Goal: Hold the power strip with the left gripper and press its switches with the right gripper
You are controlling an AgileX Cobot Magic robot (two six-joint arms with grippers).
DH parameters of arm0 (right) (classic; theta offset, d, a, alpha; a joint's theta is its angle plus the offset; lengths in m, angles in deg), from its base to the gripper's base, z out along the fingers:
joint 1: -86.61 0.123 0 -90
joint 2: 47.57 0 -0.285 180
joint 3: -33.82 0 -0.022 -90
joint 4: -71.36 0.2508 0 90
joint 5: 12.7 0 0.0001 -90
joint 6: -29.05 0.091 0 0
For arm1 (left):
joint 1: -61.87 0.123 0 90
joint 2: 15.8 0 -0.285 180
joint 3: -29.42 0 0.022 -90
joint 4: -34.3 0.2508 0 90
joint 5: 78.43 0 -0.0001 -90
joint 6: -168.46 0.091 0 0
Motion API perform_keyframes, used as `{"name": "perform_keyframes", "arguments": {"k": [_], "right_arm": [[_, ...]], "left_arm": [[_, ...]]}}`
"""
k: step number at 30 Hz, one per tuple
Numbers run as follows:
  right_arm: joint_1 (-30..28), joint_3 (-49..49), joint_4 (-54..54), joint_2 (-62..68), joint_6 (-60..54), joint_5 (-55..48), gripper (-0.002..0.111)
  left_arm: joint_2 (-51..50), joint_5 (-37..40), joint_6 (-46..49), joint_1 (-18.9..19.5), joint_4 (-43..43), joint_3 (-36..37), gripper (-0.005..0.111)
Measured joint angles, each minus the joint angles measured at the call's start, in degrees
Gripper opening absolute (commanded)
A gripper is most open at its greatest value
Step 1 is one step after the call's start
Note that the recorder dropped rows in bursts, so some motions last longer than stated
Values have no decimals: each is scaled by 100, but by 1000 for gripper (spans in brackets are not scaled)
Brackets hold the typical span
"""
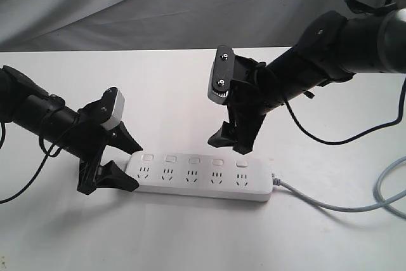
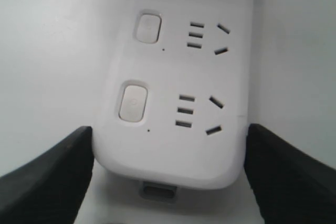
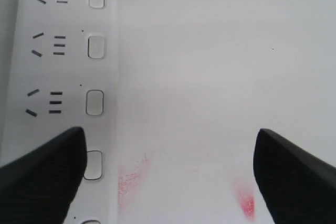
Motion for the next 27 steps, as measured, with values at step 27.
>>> {"name": "perform_keyframes", "arguments": {"k": [27], "right_arm": [[-574, -340, 160, 0, -433, -389, 79]], "left_arm": [[0, 0, 0, 0, 0, 0, 56]]}}
